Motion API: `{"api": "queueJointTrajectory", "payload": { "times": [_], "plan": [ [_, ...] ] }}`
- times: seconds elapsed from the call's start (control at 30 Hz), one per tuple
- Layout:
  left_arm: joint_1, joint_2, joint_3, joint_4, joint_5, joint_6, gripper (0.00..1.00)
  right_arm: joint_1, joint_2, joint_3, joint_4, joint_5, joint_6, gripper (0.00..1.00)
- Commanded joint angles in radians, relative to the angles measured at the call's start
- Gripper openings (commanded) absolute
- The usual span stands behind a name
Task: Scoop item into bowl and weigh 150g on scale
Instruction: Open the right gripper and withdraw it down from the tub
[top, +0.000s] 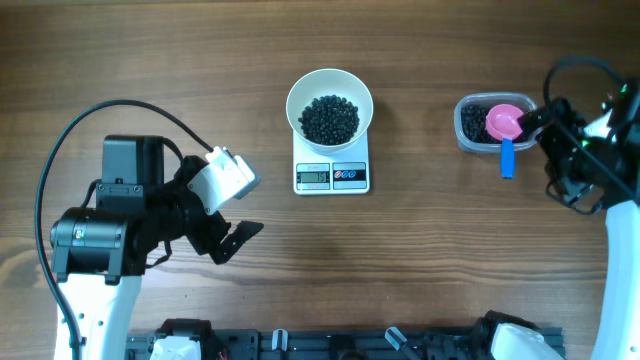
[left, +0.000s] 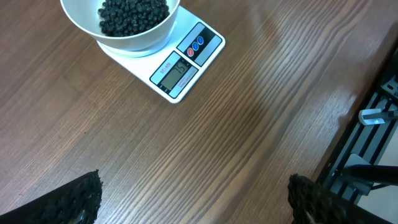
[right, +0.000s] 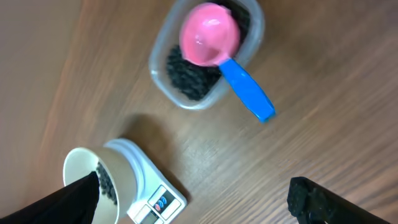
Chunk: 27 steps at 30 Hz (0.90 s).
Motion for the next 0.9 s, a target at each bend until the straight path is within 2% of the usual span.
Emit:
{"api": "queueJointTrajectory", "payload": {
  "times": [0.0, 0.17, 0.43, 0.53, 0.67, 0.87],
  "plan": [
    [-0.004, -0.001, 0.019, 0.003, 0.001, 0.023, 1.00, 0.002, -0.056, -0.150, 0.042, 0.031, 0.224, 1.00],
    [-0.004, -0.001, 0.019, 0.003, 0.001, 0.023, 1.00, 0.002, -0.133, -0.349, 0.196, -0.042, 0.319, 1.00],
    [-0.004, -0.001, 0.019, 0.003, 0.001, 0.023, 1.00, 0.002, -0.300, -0.604, 0.394, -0.041, 0.430, 1.00],
    [-0.004, -0.001, 0.019, 0.003, 0.001, 0.023, 1.00, 0.002, -0.341, -0.723, 0.572, -0.051, 0.453, 1.00],
    [-0.004, -0.001, 0.019, 0.003, 0.001, 0.023, 1.00, 0.002, -0.341, -0.846, 0.788, -0.056, 0.481, 1.00],
    [-0.004, -0.001, 0.019, 0.003, 0.001, 0.023, 1.00, 0.002, -0.293, -0.940, 1.014, -0.050, 0.489, 0.97]
  ]
}}
